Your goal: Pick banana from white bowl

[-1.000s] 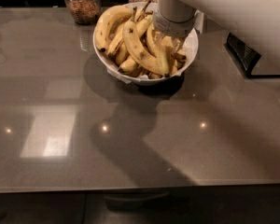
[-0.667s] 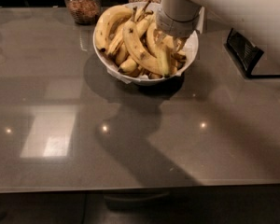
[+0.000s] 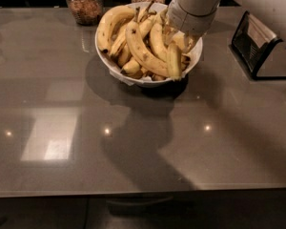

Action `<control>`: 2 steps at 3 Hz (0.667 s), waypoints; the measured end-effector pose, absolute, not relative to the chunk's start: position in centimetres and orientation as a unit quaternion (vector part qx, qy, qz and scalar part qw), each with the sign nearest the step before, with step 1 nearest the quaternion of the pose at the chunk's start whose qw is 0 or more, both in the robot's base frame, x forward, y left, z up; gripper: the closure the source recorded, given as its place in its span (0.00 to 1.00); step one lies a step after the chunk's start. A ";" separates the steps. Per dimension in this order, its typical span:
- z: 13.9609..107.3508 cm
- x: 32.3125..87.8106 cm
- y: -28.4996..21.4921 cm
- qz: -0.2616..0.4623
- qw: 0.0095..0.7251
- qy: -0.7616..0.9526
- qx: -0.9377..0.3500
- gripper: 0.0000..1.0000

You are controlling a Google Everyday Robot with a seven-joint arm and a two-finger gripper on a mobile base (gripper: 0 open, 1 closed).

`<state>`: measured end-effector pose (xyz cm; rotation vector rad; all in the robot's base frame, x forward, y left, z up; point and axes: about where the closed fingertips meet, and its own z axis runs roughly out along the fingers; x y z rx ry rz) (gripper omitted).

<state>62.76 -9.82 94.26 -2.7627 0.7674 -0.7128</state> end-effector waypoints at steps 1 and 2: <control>96.0 61.1 -10.5 -0.233 0.096 0.279 -0.927 1.00; 97.7 58.7 -12.0 -0.200 0.123 0.295 -0.926 1.00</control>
Offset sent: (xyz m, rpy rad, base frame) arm -0.0824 -0.0256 0.0590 0.2662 0.1733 -0.0358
